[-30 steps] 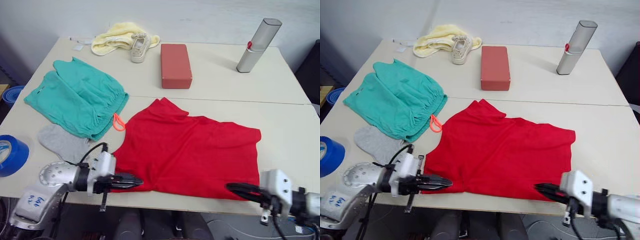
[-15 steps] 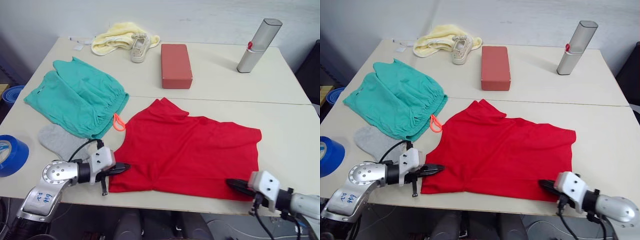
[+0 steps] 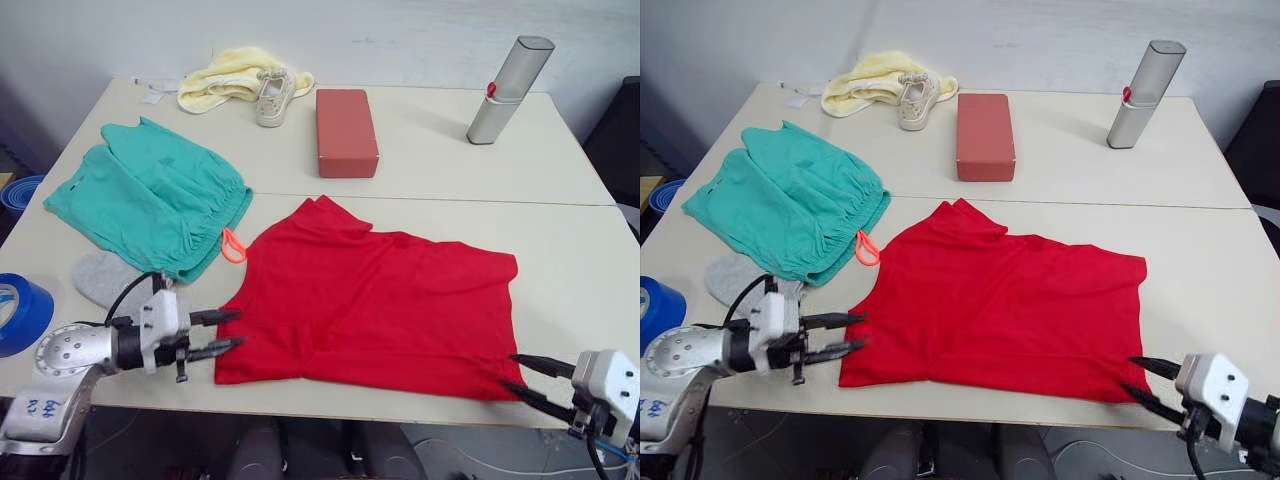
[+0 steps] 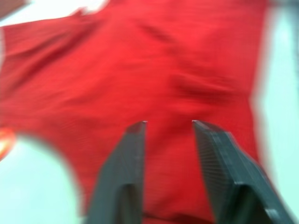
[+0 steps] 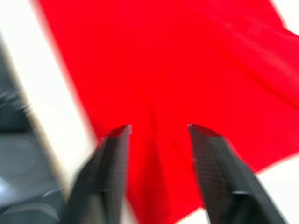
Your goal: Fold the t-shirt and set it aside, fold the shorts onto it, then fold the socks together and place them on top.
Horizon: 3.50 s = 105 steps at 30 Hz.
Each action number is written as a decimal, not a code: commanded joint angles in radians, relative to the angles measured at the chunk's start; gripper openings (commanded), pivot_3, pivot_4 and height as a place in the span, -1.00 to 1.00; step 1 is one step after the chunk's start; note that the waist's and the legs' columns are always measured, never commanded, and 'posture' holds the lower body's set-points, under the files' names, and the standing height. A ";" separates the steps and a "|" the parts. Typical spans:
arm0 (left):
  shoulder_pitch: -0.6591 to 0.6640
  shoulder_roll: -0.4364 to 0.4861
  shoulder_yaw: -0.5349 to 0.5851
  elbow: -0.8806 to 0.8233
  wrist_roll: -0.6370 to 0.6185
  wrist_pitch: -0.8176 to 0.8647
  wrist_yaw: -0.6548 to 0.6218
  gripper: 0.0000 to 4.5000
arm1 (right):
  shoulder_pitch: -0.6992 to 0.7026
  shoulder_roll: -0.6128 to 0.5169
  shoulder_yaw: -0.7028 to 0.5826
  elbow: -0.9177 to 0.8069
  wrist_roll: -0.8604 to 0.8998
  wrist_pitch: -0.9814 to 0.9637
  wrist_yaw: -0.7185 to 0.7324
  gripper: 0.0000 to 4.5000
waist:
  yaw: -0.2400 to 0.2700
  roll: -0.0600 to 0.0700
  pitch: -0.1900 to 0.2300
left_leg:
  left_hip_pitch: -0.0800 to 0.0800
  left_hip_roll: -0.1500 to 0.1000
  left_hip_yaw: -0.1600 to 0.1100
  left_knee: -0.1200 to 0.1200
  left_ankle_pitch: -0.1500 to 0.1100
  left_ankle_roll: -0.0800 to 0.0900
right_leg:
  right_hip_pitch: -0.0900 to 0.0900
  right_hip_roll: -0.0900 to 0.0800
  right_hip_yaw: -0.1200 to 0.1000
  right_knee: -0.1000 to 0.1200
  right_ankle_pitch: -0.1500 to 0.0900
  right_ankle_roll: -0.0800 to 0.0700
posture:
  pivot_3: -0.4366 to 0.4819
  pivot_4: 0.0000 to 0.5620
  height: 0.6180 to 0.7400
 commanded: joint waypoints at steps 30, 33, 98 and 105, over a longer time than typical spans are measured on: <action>0.071 0.090 -0.182 0.004 0.231 -0.045 0.039 -0.69 | -0.143 -0.024 0.252 0.303 -0.229 -0.274 -0.027 -1.00 | -0.001 -0.004 -0.006 | 0.016 0.001 0.001 -0.004 -0.002 0.002 | 0.019 -0.002 0.000 -0.008 -0.008 -0.017 | -0.05 -0.47 1.00; 0.100 0.101 -0.164 -0.015 0.212 -0.037 0.033 -0.99 | -0.106 -0.026 0.240 0.297 -0.203 -0.282 -0.010 -1.00 | 0.000 -0.004 -0.006 | 0.016 0.001 0.001 -0.005 -0.004 0.002 | 0.019 -0.002 0.000 -0.009 -0.008 -0.017 | -0.05 -0.47 1.00; -1.396 -0.477 -0.319 1.512 0.353 0.246 0.362 0.99 | -1.060 -0.082 0.335 0.788 -0.017 0.578 -0.210 1.00 | -0.005 -0.001 0.001 | -0.020 0.003 0.024 0.025 0.003 -0.004 | -0.037 0.015 0.021 0.022 0.004 0.009 | -0.05 -0.47 1.00; -1.410 -0.477 -0.291 1.550 0.391 0.272 0.379 1.00 | -1.164 -0.055 0.411 0.901 -0.068 0.632 -0.216 0.92 | -0.008 -0.001 0.001 | -0.020 0.004 0.028 0.026 0.002 -0.004 | -0.038 0.015 0.021 0.022 0.005 0.011 | -0.05 -0.47 1.00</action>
